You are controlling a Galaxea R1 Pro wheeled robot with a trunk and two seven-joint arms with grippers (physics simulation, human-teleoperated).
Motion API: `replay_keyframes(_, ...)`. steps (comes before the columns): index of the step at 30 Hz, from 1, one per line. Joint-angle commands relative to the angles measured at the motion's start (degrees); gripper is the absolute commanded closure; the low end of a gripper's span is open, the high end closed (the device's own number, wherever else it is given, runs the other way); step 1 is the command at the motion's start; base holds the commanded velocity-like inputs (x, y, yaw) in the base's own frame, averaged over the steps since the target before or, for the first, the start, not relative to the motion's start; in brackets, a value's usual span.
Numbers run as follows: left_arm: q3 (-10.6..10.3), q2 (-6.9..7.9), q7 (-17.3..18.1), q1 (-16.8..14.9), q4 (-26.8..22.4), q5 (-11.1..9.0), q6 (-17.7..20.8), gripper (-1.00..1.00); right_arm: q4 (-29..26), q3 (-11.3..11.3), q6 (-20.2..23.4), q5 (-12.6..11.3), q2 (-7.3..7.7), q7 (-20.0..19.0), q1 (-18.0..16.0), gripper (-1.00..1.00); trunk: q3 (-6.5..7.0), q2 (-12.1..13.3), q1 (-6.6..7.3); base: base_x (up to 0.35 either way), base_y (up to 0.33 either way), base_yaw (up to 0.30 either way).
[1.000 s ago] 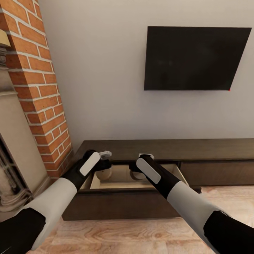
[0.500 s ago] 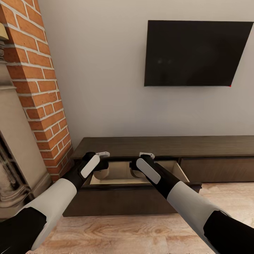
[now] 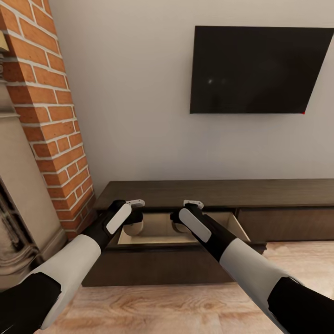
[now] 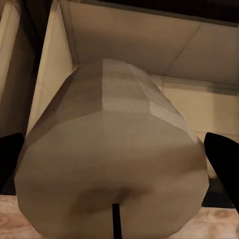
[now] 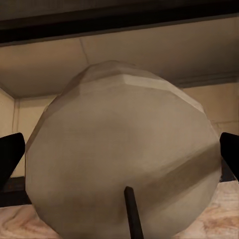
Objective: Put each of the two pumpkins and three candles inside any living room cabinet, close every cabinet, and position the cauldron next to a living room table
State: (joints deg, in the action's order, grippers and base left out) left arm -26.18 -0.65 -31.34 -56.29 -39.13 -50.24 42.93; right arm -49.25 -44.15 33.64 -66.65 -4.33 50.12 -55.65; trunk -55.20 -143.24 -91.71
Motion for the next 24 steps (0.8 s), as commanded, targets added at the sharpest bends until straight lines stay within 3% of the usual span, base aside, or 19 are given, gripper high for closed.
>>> replay_keyframes(1,-0.20,0.03,-0.57,-0.05,-0.07,-0.57,0.03,1.00,-0.05,-0.14,0.12,-0.28,0.02,0.42,-0.07,1.00,-0.06,-0.03,-0.01,0.259,0.000,0.000)
replay_keyframes(8,-0.19,0.01,-0.57,-0.05,-0.07,-0.60,0.04,1.00,-0.04,-1.47,0.06,-0.44,0.00,0.15,-0.07,1.00,-0.06,-0.03,-0.01,0.318,0.000,0.000)
replay_keyframes(14,-0.03,0.03,-0.41,-0.05,-0.04,-0.79,0.48,1.00,0.47,-1.63,1.33,-0.87,0.02,-2.73,-0.07,1.00,-0.06,-0.03,-0.01,0.286,0.000,0.000)
replay_keyframes(19,0.17,0.03,-0.14,-0.05,0.18,-1.43,5.25,1.00,0.81,-1.21,5.14,-1.25,0.03,-2.58,-0.07,1.00,-0.06,-0.03,-0.01,0.042,0.000,0.000)
replay_keyframes(24,0.62,0.02,-0.09,-0.05,0.27,-1.75,9.56,1.00,0.90,-1.12,5.96,-1.38,0.09,-2.49,-0.07,1.00,-0.06,-0.03,-0.01,0.005,0.000,0.000)
